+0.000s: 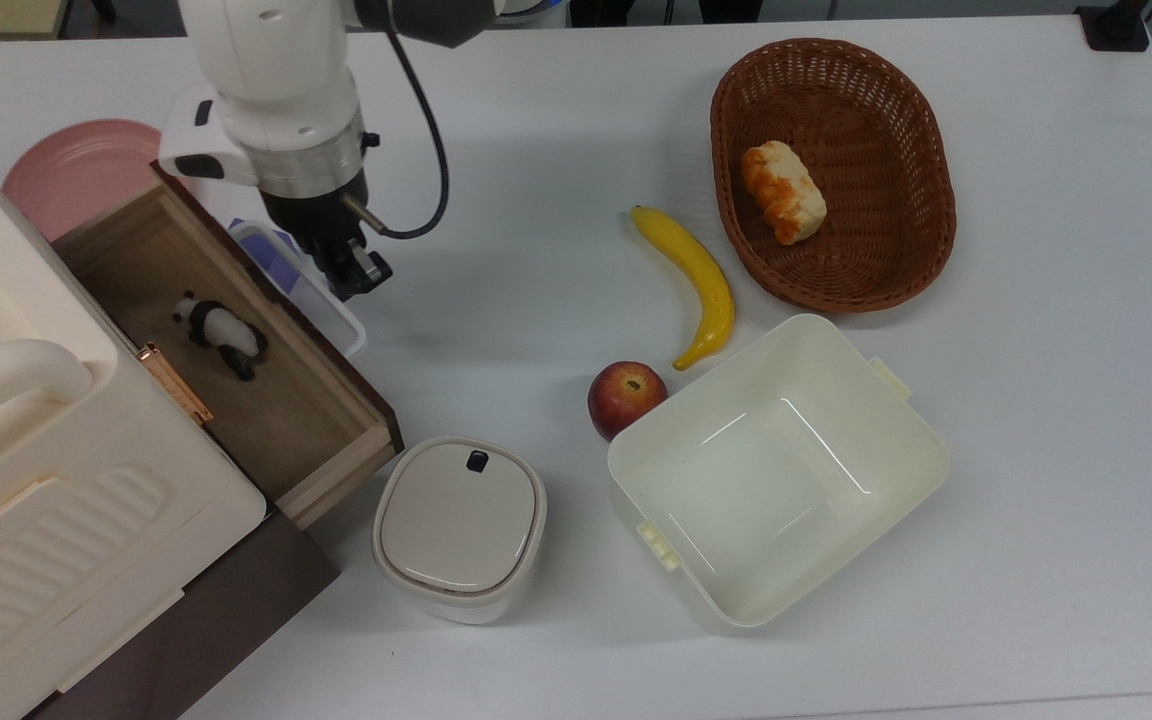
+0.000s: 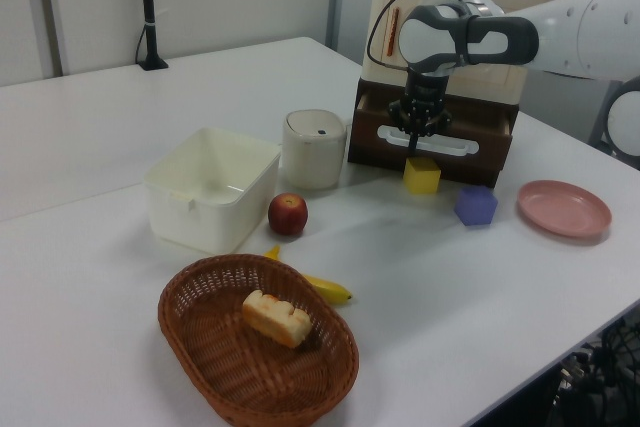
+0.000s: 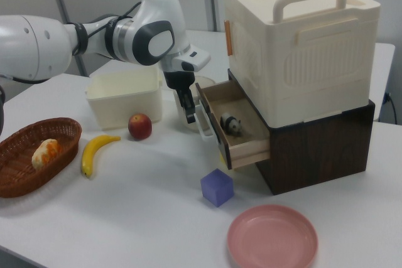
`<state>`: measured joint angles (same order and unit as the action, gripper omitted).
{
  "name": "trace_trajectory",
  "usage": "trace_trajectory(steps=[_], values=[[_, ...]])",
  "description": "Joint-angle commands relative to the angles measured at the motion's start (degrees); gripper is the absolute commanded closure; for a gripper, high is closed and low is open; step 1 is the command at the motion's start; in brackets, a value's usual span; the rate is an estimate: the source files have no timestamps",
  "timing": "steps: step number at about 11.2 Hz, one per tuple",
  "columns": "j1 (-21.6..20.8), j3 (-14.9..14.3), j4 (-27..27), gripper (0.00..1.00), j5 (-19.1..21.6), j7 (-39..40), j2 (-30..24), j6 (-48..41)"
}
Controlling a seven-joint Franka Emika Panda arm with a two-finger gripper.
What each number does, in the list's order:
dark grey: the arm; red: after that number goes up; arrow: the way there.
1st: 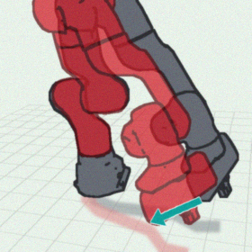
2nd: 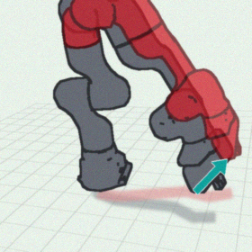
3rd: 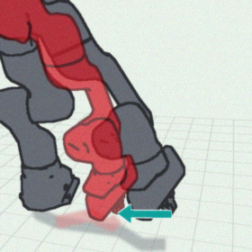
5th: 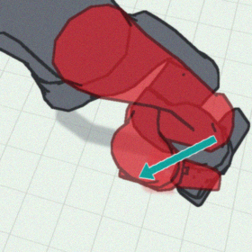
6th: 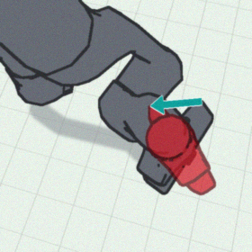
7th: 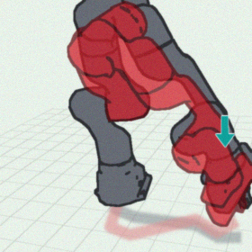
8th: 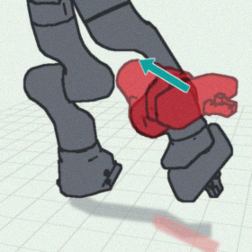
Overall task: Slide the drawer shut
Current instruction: 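Push the drawer front with the gripper into the wooden cabinet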
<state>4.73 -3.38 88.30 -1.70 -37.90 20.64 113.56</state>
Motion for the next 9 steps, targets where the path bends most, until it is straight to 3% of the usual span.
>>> trace_trajectory(steps=[1, 9], values=[[0.53, -1.63, -2.08, 1.0, -1.02, -0.51, 3.26, 4.64], [2.38, -1.71, -5.77, 1.0, -0.67, -0.33, 4.59, 5.53]])
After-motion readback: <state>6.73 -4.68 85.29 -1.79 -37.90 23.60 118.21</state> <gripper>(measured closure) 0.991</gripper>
